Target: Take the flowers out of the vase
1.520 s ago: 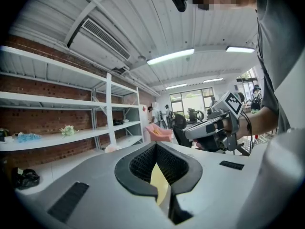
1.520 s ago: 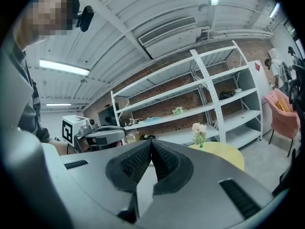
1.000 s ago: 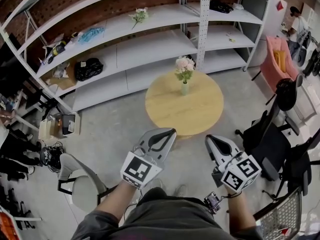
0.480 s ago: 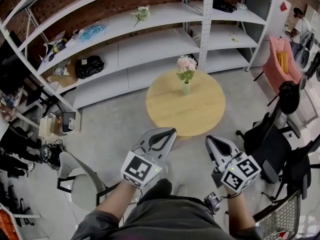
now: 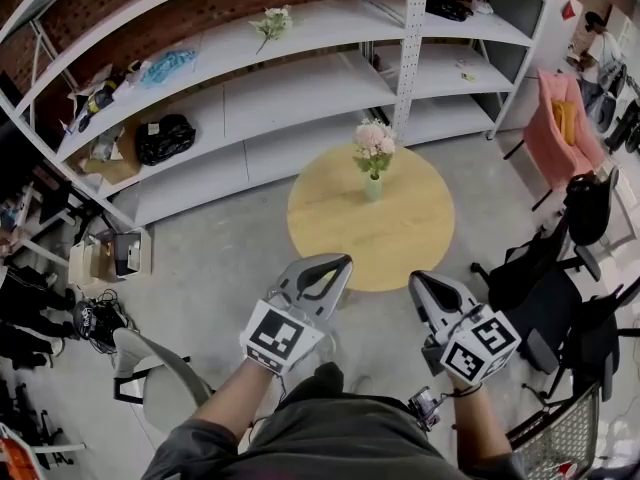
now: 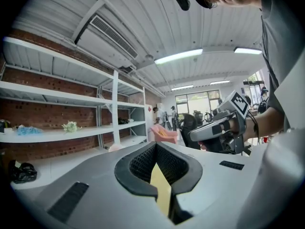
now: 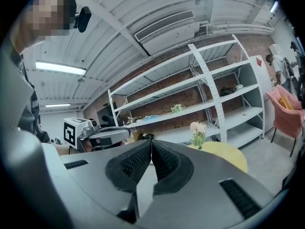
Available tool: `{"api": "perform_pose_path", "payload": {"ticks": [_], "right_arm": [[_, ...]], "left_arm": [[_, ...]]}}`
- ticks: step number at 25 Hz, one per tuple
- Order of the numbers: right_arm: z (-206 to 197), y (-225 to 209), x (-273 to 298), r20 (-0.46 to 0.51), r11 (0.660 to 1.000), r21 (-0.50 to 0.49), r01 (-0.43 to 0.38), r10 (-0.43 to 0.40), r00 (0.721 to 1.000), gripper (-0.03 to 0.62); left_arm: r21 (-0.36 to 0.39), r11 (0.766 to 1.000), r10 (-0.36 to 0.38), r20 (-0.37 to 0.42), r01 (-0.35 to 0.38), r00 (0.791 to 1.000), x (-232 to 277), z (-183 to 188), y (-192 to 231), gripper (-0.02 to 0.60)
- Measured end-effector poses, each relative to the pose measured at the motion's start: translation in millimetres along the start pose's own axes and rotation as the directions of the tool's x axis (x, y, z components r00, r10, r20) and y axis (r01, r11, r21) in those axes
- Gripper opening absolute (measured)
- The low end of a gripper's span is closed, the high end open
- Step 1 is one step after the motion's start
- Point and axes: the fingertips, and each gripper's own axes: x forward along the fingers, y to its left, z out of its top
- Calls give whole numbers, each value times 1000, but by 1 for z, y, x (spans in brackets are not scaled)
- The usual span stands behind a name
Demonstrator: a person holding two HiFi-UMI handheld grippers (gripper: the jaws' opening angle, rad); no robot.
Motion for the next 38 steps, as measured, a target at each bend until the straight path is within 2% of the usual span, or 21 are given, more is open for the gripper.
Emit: {"api": "perform_pose_path", "payload": {"ticks": [10,19,29,38], "right_arm": [[19,-28,80,0,998,-3,61,-61,998,14],[34,-39,126,-7,993,0,116,-116,993,14],[34,-60,160,-28,992,31,124,-124,992,13],[35,-111,177,-36,993,73,97,-95,995,14]], "left_arm": [[-19,997,-72,11,72,997,40,-13,82,2],[-26,992,-123,20,123,992,61,-17,129,2],[-65,989,-136,-22,134,990,85,-39,160,2],[-67,991,-124,-71,119,990,137,-49,168,2]]}}
